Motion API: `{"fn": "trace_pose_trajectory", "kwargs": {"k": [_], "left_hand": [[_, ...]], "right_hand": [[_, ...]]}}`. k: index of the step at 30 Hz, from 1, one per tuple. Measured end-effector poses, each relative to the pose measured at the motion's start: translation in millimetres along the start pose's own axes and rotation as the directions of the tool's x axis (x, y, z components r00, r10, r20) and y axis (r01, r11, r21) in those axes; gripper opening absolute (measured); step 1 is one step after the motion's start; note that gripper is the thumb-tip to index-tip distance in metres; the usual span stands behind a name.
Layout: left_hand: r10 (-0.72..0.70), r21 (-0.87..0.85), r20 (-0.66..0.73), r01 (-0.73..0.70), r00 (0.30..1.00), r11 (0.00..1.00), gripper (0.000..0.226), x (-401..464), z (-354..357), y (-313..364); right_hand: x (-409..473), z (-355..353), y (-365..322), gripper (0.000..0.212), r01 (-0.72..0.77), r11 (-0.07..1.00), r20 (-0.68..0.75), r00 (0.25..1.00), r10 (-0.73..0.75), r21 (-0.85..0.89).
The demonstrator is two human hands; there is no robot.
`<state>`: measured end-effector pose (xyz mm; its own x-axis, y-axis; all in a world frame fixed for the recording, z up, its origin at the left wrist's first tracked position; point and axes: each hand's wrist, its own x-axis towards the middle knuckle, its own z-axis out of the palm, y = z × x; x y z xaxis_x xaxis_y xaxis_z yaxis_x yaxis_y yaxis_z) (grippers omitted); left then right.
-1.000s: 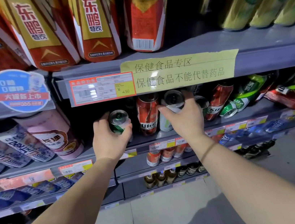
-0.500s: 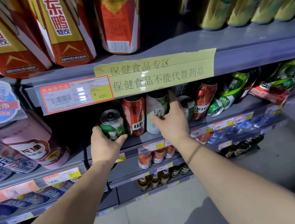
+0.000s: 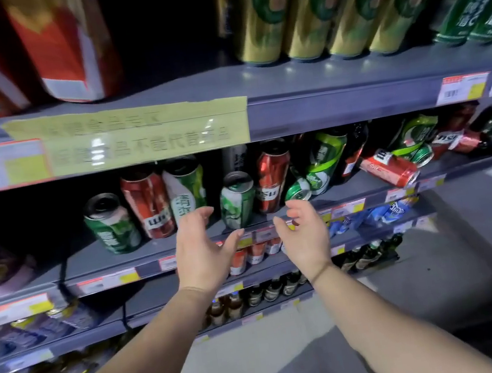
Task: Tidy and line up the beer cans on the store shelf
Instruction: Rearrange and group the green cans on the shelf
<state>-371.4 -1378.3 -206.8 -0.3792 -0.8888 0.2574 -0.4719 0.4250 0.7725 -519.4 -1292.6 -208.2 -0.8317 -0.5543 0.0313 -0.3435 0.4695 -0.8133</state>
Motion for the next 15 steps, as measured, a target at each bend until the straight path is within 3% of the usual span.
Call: {"fn": "trace_pose_trajectory", "kwargs": {"k": [4, 7, 9, 11, 15], "left_hand": [[-0.015, 0.001, 0.017, 0.015, 1.000, 1.000, 0.051, -9.3, 69.2, 36.8], [-0.094, 0.020, 0.013, 0.094, 0.995, 0.995, 0.052, -15.0, 119.1, 64.9], [-0.220, 0.014, 0.036, 0.219, 0.975, 0.976, 0.059, -10.7, 143.5, 80.6], [-0.275, 0.113, 0.037, 0.269, 0.961, 0.957, 0.065, -3.7, 153.1, 84.6], [-0.286, 0.475, 0.041, 0.233, 0.957, 0.849, 0.074, 7.1, 170.8, 83.4]], "right_hand": [[43.2, -45.7, 47.2, 0.034, -0.006, 0.997, 0.026, 1.000, 0.008, -0.080], [78.7, -68.7, 71.8, 0.037, 0.065, 0.976, 0.191, 0.981, -0.024, -0.210], [97.2, -76.0, 82.7, 0.040, 0.133, 0.952, 0.295, 0.954, -0.048, -0.274], [103.7, -75.2, 85.1, 0.042, 0.200, 0.931, 0.357, 0.930, -0.083, -0.306], [113.9, -67.6, 80.3, 0.048, 0.334, 0.844, 0.406, 0.901, -0.154, -0.420]]}}
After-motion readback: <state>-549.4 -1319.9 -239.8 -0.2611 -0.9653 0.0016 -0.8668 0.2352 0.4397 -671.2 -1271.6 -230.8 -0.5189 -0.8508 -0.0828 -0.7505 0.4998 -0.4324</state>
